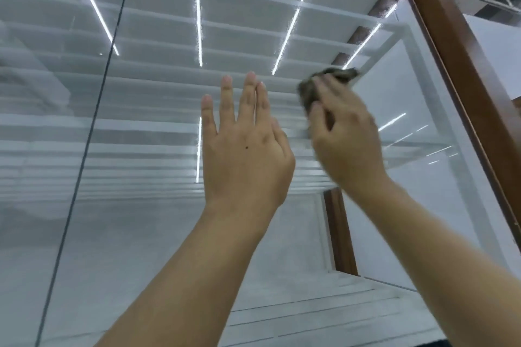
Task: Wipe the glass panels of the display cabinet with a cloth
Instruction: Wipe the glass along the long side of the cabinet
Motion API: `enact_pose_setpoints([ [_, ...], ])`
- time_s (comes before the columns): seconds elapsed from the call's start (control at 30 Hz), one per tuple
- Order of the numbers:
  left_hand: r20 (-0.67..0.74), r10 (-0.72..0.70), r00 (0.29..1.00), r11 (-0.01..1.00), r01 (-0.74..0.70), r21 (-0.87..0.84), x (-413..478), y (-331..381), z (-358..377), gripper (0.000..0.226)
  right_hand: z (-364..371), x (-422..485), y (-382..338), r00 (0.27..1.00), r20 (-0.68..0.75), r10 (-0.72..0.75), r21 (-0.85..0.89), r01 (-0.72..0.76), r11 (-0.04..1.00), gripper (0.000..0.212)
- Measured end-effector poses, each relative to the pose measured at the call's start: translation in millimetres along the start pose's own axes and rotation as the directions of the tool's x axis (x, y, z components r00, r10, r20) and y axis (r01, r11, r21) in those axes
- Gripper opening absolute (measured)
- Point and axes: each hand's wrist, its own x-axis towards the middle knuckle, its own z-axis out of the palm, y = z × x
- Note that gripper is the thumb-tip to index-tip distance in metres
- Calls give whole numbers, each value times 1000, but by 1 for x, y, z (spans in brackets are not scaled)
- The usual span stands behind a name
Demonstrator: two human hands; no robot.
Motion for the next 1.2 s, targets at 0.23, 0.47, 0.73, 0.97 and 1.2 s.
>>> enact_pose_setpoints([
  [0.23, 42, -31, 999, 999, 30, 17, -1, 0, -4, 65, -42, -13, 73, 992, 17, 126, -30, -125, 992, 47],
  [0.47, 59, -108, 992, 993, 105, 47, 2, 11, -8, 67, -21, -24, 30, 986, 96, -139, 65, 134, 989, 47],
  [0.73, 97, -48, 994, 999, 46, 23, 4, 57, 13, 65, -41, 22, 93, 994, -13, 108, 29, -108, 994, 44],
  [0.97, 78, -76, 994, 995, 71, 68, 2, 59, 17, 64, -52, -52, 90, 978, 119, -171, 59, 165, 985, 49],
  [1.2, 72, -87, 994, 995, 82, 63, 1, 60, 17, 64, -29, 24, 76, 1000, 26, -15, 49, 14, 999, 46],
])
